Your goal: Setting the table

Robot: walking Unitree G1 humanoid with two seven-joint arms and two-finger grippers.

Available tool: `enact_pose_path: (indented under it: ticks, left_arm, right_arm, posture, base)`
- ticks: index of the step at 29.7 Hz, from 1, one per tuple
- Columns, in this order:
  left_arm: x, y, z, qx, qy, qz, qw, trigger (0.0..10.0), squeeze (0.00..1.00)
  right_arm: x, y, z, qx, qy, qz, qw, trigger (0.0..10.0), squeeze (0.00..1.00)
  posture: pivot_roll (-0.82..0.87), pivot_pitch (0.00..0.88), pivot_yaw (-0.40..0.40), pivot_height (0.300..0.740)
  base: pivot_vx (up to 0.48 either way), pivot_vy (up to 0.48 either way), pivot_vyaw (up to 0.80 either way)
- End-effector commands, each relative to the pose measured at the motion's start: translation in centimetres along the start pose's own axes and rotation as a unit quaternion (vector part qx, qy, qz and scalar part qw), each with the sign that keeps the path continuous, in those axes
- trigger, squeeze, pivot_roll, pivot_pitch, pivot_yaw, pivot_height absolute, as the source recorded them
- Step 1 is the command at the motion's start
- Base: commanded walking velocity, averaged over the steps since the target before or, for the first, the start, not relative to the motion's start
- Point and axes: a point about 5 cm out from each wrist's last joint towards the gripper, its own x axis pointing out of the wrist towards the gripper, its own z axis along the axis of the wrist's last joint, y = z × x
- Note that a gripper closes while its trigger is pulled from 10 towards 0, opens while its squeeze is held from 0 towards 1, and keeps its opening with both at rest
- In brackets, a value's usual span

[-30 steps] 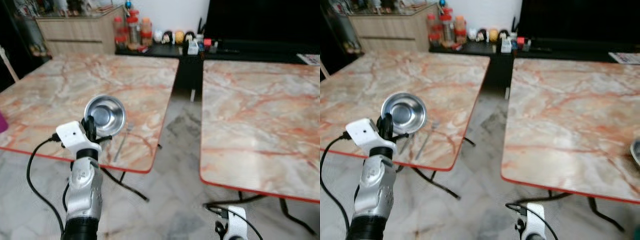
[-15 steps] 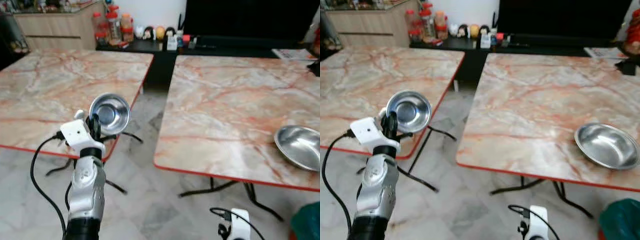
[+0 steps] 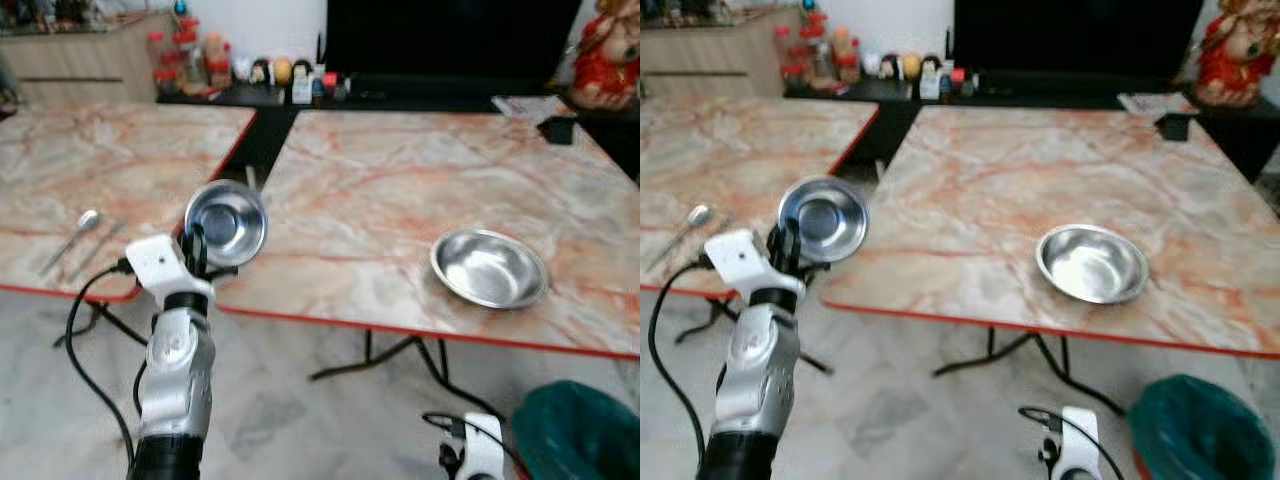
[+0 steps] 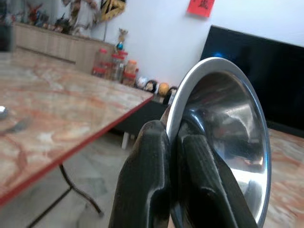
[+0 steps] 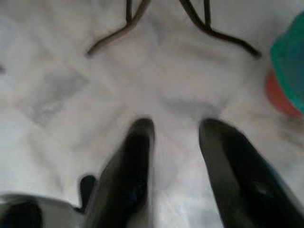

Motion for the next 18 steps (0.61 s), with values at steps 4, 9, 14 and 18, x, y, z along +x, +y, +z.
enact_pose_path:
  ticks: [4,9,14,18]
  left_arm:
    - [0.33,-0.97,0.43,-0.011,-0.004,-0.023,1.000,10.0,0.00]
    - [0.40,-1.07,0.52,-0.012,-0.005,-0.026,1.000,10.0,0.00]
    - [0.42,-1.22,0.62,-0.015,-0.004,-0.033,0.999,10.0,0.00]
    - [0.21,-1.06,0.44,-0.027,0.006,-0.037,0.999,10.0,0.00]
  right_arm:
    - [-0.03,-0.05,-0.06,-0.006,0.001,0.001,1.000,10.0,0.00]
    - [-0.02,-0.02,-0.08,-0.004,0.001,0.000,1.000,10.0,0.00]
    - [-0.08,0.06,-0.36,0.001,0.004,-0.002,1.000,10.0,0.00]
    - [-0.09,0.06,-0.42,0.002,0.005,-0.002,1.000,10.0,0.00]
  posture:
    - [0.08,0.000,0.031,0.740]
    - [0.07,0.000,0.032,0.740]
    - [0.08,0.013,0.031,0.740]
    - [0.08,0.017,0.030,0.740]
  base:
    - [0.000,-0.480,0.00]
    - [0.000,-0.480,0.00]
    - [0.000,-0.480,0.00]
    - [0.000,-0.360,0.00]
